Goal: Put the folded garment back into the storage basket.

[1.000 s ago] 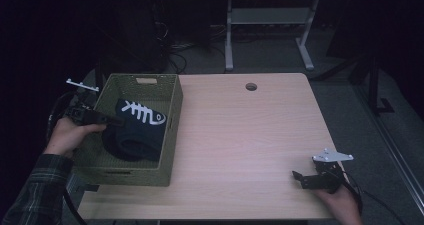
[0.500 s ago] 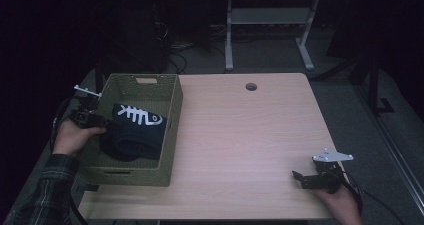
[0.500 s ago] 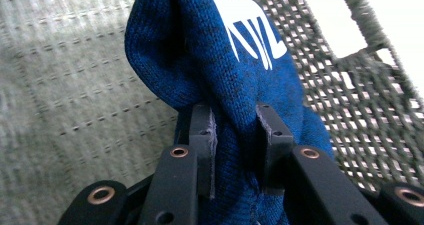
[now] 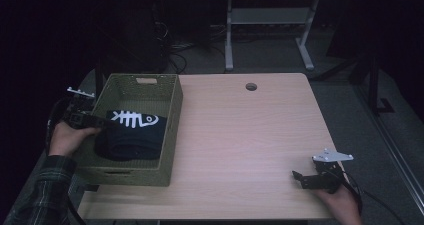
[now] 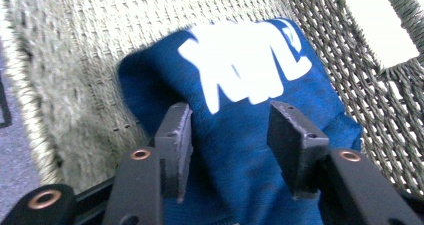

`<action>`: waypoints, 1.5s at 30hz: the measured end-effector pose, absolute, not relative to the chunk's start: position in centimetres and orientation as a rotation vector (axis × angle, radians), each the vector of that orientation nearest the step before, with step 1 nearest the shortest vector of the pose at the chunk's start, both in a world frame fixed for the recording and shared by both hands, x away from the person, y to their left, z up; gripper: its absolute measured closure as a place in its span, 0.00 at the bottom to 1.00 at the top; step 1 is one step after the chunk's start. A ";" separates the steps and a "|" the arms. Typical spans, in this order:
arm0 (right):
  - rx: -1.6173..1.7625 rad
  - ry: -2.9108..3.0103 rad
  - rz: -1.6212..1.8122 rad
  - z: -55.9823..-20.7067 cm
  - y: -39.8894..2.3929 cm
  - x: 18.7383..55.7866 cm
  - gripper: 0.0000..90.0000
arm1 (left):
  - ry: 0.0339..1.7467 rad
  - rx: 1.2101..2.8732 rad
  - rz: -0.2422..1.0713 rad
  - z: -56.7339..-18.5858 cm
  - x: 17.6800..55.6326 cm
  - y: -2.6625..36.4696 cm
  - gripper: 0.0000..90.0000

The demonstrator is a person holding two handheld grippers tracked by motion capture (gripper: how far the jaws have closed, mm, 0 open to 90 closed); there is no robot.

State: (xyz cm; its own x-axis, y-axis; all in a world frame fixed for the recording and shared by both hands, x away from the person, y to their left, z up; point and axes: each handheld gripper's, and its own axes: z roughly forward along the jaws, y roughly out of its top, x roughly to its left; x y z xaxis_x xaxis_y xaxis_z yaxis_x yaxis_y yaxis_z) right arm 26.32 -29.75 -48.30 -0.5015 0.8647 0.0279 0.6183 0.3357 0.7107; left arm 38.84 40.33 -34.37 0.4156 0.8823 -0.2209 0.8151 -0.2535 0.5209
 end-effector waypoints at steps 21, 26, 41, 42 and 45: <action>1.313 2.250 0.960 -48.3 -29.8 26.3 0.07 | 1.257 2.098 0.279 -32.6 37.4 36.2 0.23; 1.312 2.251 0.960 -48.3 -29.8 26.3 0.07 | 1.221 2.126 0.291 -32.6 37.5 34.7 0.18; 1.314 2.250 0.960 -48.3 -29.8 26.3 0.07 | 1.131 2.152 0.299 -32.1 37.4 31.0 0.15; 1.315 2.250 0.960 -48.3 -29.8 26.3 0.07 | 1.128 2.151 0.301 -32.1 37.3 30.8 0.15; 1.316 2.249 0.961 -48.3 -29.7 26.3 0.07 | 1.115 2.148 0.301 -31.9 37.2 30.2 0.15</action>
State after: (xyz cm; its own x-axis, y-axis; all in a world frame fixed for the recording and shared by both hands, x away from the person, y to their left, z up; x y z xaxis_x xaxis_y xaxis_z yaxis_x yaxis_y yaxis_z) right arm 26.32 -29.74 -48.30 -0.5003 0.8654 0.0286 0.6186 0.3341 0.7111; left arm 37.16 30.18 -31.94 0.6047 0.7897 -0.1039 0.6300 -0.3944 0.6690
